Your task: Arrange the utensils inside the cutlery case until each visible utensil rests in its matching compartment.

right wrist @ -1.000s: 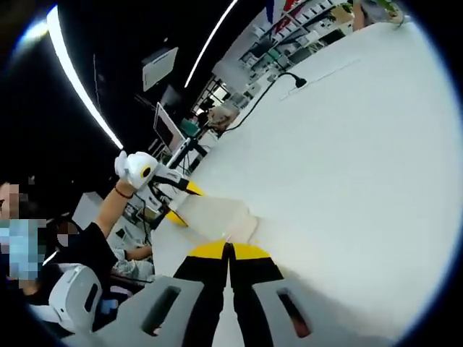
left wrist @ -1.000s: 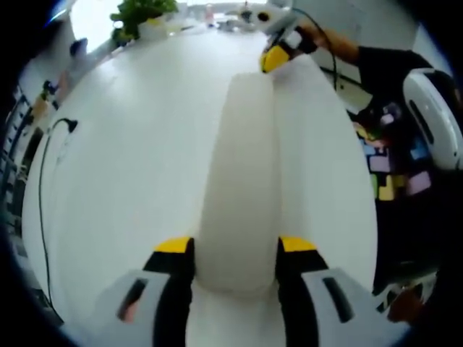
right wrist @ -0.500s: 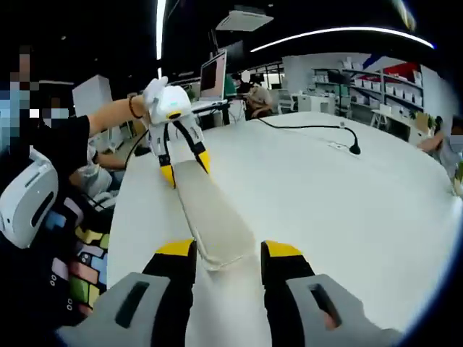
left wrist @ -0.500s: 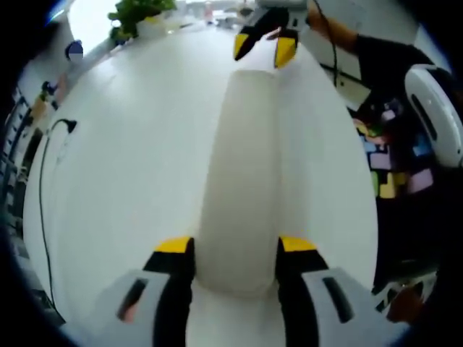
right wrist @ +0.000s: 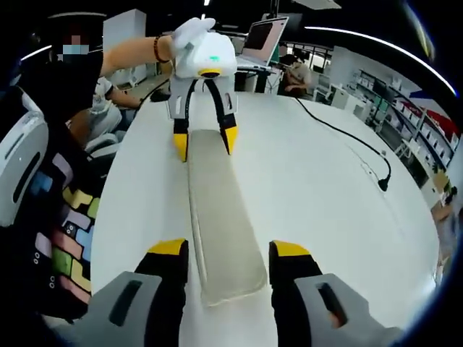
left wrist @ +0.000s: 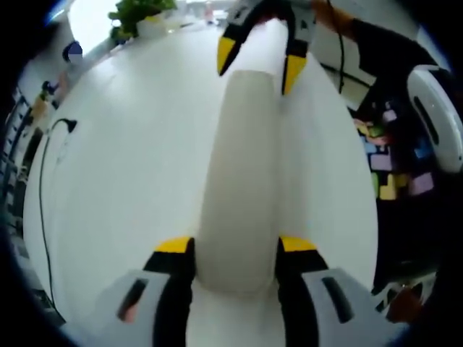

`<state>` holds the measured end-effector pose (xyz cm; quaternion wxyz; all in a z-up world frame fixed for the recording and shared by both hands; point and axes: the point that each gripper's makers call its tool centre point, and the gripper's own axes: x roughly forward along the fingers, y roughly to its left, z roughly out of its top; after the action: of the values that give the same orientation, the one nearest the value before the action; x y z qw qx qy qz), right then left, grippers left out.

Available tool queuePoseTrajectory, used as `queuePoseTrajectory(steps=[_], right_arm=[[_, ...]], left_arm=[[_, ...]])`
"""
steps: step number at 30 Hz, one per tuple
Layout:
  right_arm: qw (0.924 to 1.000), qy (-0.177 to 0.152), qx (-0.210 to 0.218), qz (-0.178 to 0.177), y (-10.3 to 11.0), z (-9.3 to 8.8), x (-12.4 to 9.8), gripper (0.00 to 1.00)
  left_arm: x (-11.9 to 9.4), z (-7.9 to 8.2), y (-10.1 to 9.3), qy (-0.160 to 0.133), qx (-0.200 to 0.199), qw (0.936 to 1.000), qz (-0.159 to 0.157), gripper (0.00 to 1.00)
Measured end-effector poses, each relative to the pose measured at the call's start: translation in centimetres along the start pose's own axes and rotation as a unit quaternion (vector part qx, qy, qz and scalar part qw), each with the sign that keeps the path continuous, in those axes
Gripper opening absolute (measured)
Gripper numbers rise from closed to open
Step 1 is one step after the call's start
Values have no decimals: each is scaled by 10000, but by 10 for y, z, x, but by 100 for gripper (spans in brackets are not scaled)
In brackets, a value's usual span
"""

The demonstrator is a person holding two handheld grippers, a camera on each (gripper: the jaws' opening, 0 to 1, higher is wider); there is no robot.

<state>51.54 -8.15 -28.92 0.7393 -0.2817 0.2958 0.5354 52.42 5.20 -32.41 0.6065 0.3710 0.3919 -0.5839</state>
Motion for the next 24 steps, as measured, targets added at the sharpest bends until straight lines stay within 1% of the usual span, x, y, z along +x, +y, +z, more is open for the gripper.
queuePoseTrajectory(steps=[4, 8, 10, 13, 15, 19, 24], right_arm=[[9997, 151, -74, 171, 0, 3, 12, 44], [9986, 231, -99, 474, 10, 7, 22, 43], [9982, 305, -173, 494, 11, 9, 25, 44], [9976, 348, -207, 560, 10, 11, 29, 43], [9973, 358, -233, 592, 9, 13, 31, 40], [9961, 430, -214, 736, 7, 13, 31, 40], [9961, 417, -209, 745, 8, 13, 30, 40]], left_arm=[[0, 0, 0, 1, 13, 10000, -4, 47], [0, 0, 0, 25, -3, 10000, 6, 47], [0, 1, 0, 45, -3, 10000, 7, 47], [1, 2, -1, 155, 7, 9999, 22, 46], [1, 1, 0, 191, 11, 9998, 15, 46], [1, 2, 0, 214, 4, 9998, 11, 46], [1, 2, 0, 217, -2, 9998, 7, 46]])
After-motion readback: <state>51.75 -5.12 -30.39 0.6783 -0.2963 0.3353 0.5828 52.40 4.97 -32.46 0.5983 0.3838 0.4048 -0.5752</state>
